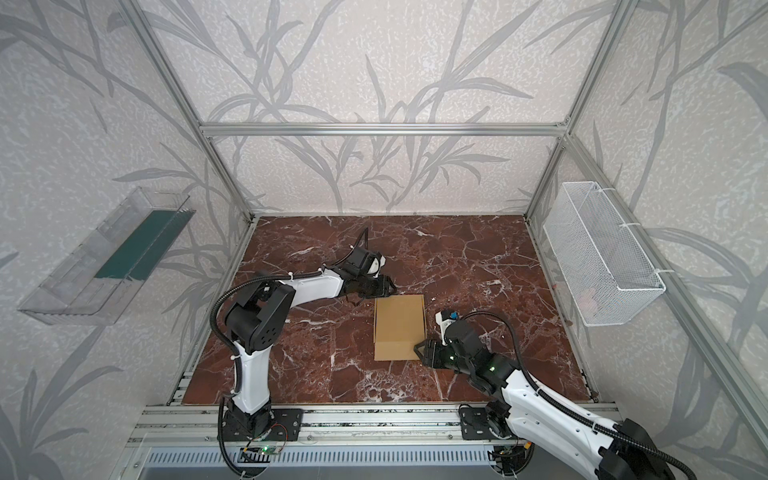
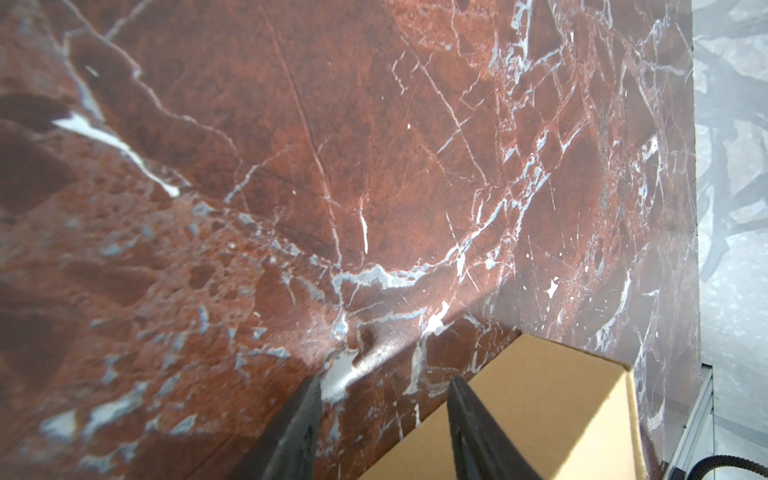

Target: Fold the paper box

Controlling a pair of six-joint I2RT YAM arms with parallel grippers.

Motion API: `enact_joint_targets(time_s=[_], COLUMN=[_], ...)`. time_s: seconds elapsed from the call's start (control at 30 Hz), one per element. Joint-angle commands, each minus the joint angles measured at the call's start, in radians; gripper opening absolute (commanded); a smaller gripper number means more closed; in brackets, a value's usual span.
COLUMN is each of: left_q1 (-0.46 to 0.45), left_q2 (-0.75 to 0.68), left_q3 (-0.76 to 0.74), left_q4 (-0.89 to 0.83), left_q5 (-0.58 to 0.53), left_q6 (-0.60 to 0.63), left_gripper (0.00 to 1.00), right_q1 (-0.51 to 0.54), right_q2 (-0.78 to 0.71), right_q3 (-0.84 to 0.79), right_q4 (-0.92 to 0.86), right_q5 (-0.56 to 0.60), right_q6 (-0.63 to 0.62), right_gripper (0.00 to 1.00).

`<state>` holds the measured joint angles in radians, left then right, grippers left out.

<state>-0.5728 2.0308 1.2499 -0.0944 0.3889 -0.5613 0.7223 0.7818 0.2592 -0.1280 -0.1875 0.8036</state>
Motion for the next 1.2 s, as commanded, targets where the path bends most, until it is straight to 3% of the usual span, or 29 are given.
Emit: enact_joint_targets(time_s=[0.0, 0.17, 0.37, 1.17], left_q1=[0.005, 0.004, 0.005, 0.004], left_q2=[0.048, 0.022, 0.003, 0.009], left_q3=[-0.085, -0.129, -0.17, -0.236], left_q4=[-0.189, -0.15, -0.103, -0.021], left_q5=[-0.043, -0.045, -0.036, -0.022], left_q6=[-0.034, -0.071, -0.113, -0.139], left_gripper=[0.53, 0.53, 0.53, 0.53], right_q1=[0.029, 0.035, 0.035, 0.036], right_q2=[0.007, 0.029, 0.11, 0.166], right_q3=[-0.012, -0.007, -0.019, -0.035], right_q4=[-0.034, -0.033, 0.089, 0.238], right_q5=[0.081, 0.137, 0.093, 0.063], right_q6=[-0.017, -0.05, -0.055, -0.035], right_gripper=[0.63, 0.66, 0.66, 0.58])
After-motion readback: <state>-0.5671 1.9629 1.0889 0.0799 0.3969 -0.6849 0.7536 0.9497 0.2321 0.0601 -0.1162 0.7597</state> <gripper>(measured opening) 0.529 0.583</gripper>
